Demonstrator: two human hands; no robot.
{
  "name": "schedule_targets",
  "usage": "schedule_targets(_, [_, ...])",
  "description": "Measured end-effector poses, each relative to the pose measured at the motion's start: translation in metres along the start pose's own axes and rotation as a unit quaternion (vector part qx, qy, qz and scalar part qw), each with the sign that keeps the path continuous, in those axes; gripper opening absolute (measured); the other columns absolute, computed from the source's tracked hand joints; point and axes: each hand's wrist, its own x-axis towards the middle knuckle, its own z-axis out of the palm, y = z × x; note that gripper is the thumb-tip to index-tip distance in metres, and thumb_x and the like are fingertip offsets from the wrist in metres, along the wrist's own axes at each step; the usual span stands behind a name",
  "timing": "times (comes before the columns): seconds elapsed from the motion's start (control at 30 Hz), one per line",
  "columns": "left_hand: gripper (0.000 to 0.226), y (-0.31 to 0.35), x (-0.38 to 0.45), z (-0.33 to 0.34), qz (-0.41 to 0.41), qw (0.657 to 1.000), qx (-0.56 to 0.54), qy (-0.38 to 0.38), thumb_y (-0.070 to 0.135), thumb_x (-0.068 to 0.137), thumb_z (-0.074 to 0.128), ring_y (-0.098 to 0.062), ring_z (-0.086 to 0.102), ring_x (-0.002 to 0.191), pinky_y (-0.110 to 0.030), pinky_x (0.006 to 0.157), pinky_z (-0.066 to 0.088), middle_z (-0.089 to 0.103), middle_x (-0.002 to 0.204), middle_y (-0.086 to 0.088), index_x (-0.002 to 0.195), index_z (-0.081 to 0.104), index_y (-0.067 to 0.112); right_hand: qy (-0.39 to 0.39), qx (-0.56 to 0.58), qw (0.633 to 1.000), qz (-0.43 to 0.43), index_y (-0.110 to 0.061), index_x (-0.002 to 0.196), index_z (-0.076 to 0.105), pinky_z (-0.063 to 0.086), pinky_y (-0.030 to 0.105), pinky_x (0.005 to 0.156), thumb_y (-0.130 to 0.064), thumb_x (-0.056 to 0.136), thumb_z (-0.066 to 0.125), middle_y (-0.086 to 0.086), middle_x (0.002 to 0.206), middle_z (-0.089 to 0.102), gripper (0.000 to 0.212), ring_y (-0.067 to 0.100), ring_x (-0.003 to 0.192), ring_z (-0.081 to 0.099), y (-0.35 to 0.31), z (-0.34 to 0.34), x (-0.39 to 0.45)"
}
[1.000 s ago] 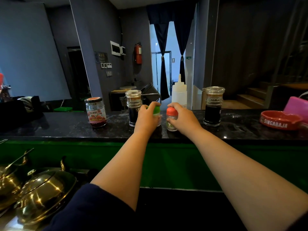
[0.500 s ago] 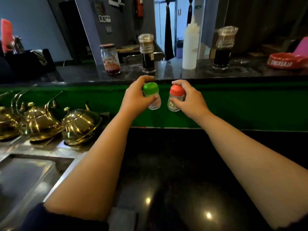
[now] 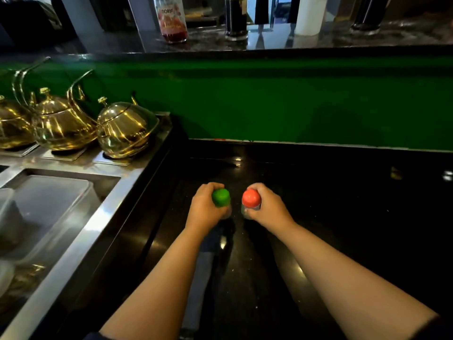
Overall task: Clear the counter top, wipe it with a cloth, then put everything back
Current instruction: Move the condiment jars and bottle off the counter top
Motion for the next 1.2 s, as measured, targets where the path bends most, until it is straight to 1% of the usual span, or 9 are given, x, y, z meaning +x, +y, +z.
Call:
schedule_targets(0.2, [0.056, -0.015, -0.018, 0.012, -0.015, 0.999, 0.027, -0.025, 0.012, 0.072, 0.078, -0.009, 0.048, 0.105, -0.018, 0.083, 0.034, 0.05, 0.116, 0.002, 0.122, 0.055, 0.019, -0.036, -0.04, 0.998, 0.036, -0.023, 0.115, 0.051, 0.04, 0.025, 0.08, -0.015, 0.073, 0.077, 0.0, 0.118, 0.055, 0.05, 0.017, 0.102, 0.055, 0.016, 0.013, -0.013])
schedule_targets(0.4, [0.059, -0.018, -0.027, 0.016, -0.032, 0.998, 0.032, -0.041, 0.013, 0.074, 0.078, -0.013, 0.048, 0.112, -0.02, 0.086, 0.036, 0.046, 0.123, 0.001, 0.125, 0.049, 0.022, -0.051, -0.064, 0.995, 0.064, -0.029, 0.122, 0.045, 0.045, 0.031, 0.089, -0.019, 0.075, 0.078, -0.002, 0.126, 0.049, 0.059, 0.019, 0.112, 0.053, 0.011, 0.015, -0.016])
schedule_targets(0.53, [0.068, -0.016, -0.015, 0.001, -0.04, 0.988, 0.076, -0.13, 0.021, 0.071, 0.081, -0.016, 0.047, 0.116, -0.021, 0.089, 0.036, 0.047, 0.125, -0.001, 0.129, 0.048, 0.026, -0.068, -0.068, 0.994, 0.045, -0.029, 0.128, 0.046, 0.045, 0.031, 0.093, -0.024, 0.076, 0.077, 0.0, 0.13, 0.049, 0.06, 0.019, 0.118, 0.051, -0.002, 0.003, -0.01])
schedule_targets(0.63, [0.055, -0.004, 0.003, -0.029, -0.015, 0.983, 0.113, -0.146, 0.024, 0.076, 0.078, -0.012, 0.051, 0.115, -0.02, 0.093, 0.039, 0.052, 0.122, 0.002, 0.126, 0.057, 0.025, -0.046, -0.049, 0.998, 0.001, -0.026, 0.124, 0.054, 0.042, 0.026, 0.091, -0.022, 0.08, 0.074, 0.002, 0.125, 0.053, 0.048, 0.016, 0.117, 0.052, -0.029, -0.021, 0.01])
schedule_targets(0.77, [0.039, 0.034, 0.048, -0.092, 0.018, 0.992, 0.112, -0.055, 0.025, 0.082, 0.072, -0.013, 0.055, 0.112, -0.026, 0.097, 0.044, 0.055, 0.12, 0.003, 0.119, 0.062, 0.024, 0.052, -0.033, 0.991, -0.116, -0.019, 0.115, 0.062, 0.044, 0.025, 0.088, -0.017, 0.081, 0.071, 0.005, 0.114, 0.06, 0.036, 0.019, 0.108, 0.059, -0.094, -0.071, 0.06])
schedule_targets(0.93, [0.055, 0.097, 0.114, -0.172, 0.08, 0.985, 0.139, 0.056, 0.028, 0.085, 0.068, -0.017, 0.051, 0.118, -0.038, 0.101, 0.046, 0.049, 0.13, -0.001, 0.135, 0.045, 0.025, 0.149, -0.075, 0.965, -0.201, -0.024, 0.119, 0.062, 0.044, 0.033, 0.093, -0.026, 0.088, 0.064, 0.002, 0.115, 0.058, 0.031, 0.021, 0.113, 0.052, -0.177, -0.133, 0.129])
schedule_targets(1.0, [0.068, 0.116, 0.138, -0.193, 0.096, 0.972, 0.189, 0.105, 0.032, 0.084, 0.068, -0.021, 0.047, 0.124, -0.042, 0.1, 0.046, 0.043, 0.137, -0.003, 0.142, 0.033, 0.028, 0.19, -0.123, 0.952, -0.207, -0.023, 0.131, 0.055, 0.041, 0.036, 0.096, -0.032, 0.088, 0.063, 0.006, 0.122, 0.053, 0.045, 0.027, 0.12, 0.045, -0.201, -0.151, 0.156])
schedule_targets(1.1, [0.087, 0.128, 0.174, -0.214, 0.116, 0.943, 0.261, 0.172, 0.042, 0.083, 0.067, -0.029, 0.048, 0.122, -0.046, 0.098, 0.047, 0.037, 0.142, -0.008, 0.15, 0.012, 0.032, 0.196, -0.156, 0.956, -0.155, -0.026, 0.15, 0.023, 0.043, 0.043, 0.099, -0.043, 0.082, 0.068, 0.011, 0.133, 0.04, 0.083, 0.033, 0.125, 0.04, -0.227, -0.169, 0.197])
schedule_targets(1.2, [0.1, 0.133, 0.212, -0.229, 0.122, 0.932, 0.279, 0.197, 0.048, 0.082, 0.066, -0.035, 0.051, 0.118, -0.047, 0.095, 0.048, 0.034, 0.142, -0.012, 0.15, -0.006, 0.037, 0.181, -0.138, 0.969, -0.097, -0.035, 0.151, -0.006, 0.045, 0.048, 0.098, -0.048, 0.074, 0.076, 0.019, 0.145, 0.029, 0.112, 0.039, 0.129, 0.039, -0.24, -0.176, 0.238])
